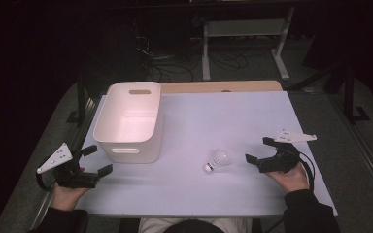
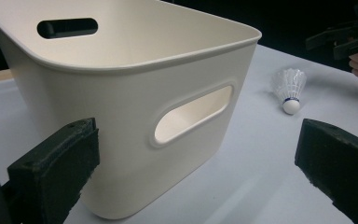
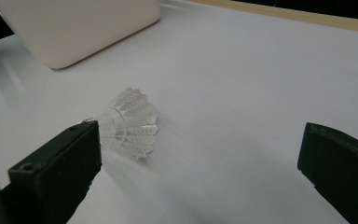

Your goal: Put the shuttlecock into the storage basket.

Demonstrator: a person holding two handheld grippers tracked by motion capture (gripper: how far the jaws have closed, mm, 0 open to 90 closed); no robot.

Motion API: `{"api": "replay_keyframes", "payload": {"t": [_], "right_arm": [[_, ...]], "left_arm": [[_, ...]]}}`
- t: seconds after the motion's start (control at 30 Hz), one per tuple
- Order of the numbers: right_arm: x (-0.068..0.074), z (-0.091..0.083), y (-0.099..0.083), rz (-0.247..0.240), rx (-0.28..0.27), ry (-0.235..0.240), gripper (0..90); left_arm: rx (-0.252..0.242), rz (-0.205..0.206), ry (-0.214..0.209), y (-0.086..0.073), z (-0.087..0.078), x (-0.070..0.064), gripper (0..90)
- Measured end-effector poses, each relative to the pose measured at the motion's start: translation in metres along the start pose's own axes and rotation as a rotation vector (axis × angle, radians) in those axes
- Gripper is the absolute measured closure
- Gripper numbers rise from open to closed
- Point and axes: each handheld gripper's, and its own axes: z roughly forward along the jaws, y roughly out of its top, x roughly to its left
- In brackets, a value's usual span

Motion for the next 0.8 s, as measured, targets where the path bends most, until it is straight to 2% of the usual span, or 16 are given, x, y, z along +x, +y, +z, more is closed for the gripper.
{"api": "replay_keyframes", "payload": {"t": [0.8], "right_arm": [[0.003,0.0,0.0012,-0.02,0.017,-0.008,0.0]], "left_arm": [[-0.007,-0.014,0.01,-0.0001,-0.0003,-0.0006,0.0]]}}
